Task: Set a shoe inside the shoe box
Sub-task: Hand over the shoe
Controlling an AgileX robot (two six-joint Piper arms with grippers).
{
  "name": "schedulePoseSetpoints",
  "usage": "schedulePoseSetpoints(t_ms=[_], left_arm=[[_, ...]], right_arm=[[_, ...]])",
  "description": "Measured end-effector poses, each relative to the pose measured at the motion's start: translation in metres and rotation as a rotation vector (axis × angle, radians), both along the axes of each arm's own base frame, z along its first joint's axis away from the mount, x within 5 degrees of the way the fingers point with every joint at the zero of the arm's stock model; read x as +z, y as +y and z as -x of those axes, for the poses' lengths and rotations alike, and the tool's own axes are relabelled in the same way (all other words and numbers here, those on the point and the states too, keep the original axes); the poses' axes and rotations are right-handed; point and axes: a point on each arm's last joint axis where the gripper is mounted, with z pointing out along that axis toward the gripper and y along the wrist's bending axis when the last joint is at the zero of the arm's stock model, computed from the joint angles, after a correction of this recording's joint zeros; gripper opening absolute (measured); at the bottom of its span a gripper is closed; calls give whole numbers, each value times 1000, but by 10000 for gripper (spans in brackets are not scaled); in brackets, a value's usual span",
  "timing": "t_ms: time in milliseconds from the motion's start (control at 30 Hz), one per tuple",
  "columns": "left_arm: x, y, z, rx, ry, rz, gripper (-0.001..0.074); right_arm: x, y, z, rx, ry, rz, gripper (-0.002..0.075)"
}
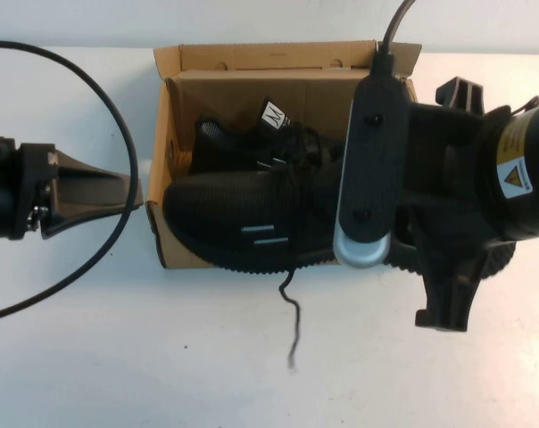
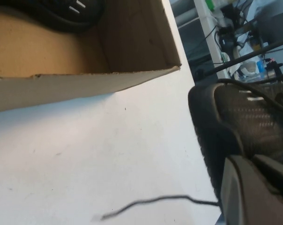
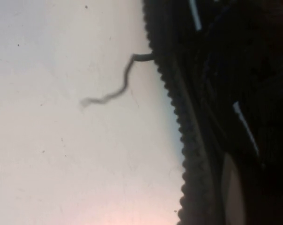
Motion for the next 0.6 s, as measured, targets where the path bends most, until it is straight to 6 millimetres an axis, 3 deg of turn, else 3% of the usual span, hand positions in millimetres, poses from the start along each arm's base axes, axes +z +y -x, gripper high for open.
schedulePoseSetpoints(t_ms=[100, 167, 200, 333, 367, 467, 600], left_arm=[[1, 0, 0, 0, -2, 7, 33], [2, -1, -1, 7, -3, 26, 123], [3, -1, -1, 9, -4, 33, 179], [3, -1, -1, 27, 30, 57, 539], [3, -1, -1, 30, 38, 60, 593], [4, -1, -1, 37, 47, 72, 663], [6, -2, -2, 51, 64, 102, 668]], right_arm=[[-1, 0, -1, 11, -11, 8, -9], [0, 0, -1, 17, -21, 8, -9], [0, 0, -1, 22, -26, 13, -9], [1, 1, -2, 40, -48, 12, -9], [1, 2, -2, 45, -56, 8, -9], [3, 3, -4, 54, -77, -8, -9], [5, 6, -4, 74, -97, -35, -9]])
